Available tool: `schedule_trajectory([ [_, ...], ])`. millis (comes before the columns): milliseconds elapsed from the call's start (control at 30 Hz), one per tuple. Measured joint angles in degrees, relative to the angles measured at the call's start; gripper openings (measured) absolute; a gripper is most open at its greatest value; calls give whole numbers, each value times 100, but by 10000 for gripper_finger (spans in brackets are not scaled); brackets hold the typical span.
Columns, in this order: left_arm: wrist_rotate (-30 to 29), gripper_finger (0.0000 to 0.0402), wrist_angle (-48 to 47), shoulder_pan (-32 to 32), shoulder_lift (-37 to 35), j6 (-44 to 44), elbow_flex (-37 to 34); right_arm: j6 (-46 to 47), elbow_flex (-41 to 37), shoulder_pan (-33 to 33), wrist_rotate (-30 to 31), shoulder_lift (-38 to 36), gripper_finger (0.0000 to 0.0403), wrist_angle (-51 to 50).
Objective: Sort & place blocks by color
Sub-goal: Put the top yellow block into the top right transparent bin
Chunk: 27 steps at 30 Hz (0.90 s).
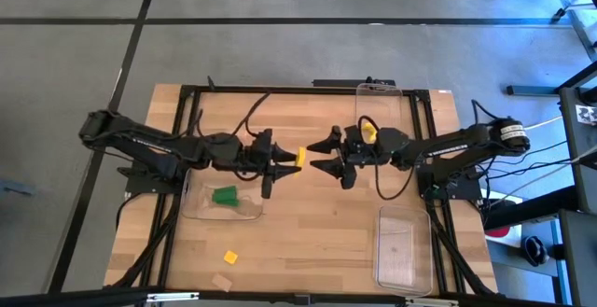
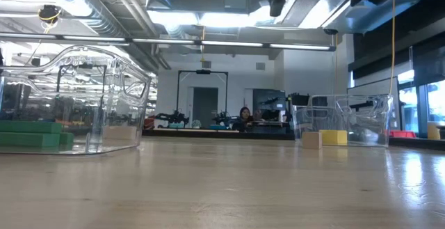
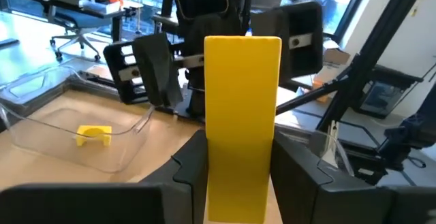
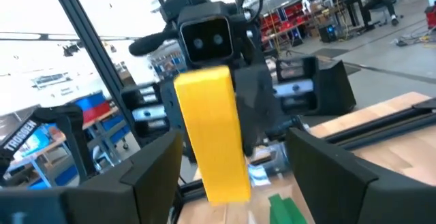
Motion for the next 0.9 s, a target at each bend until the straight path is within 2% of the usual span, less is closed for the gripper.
schedule_trajectory([
  [167,64,113,-127,133,53,-10,3,-7,29,-2,2,190,264,281],
  [433,197,113,-217,177,173,-44,-4,-337,590,-2,-62,649,264,110],
  [700,83,113,-177,176,160,-152,-4,-333,618,-4,-280,660,263,15],
  [800,86,113,-180,174,160,-154,-4,-271,618,-4,-280,660,251,11],
  [900,95,113,-170,172,160,-154,-4,-156,618,-7,-268,660,213,-18],
])
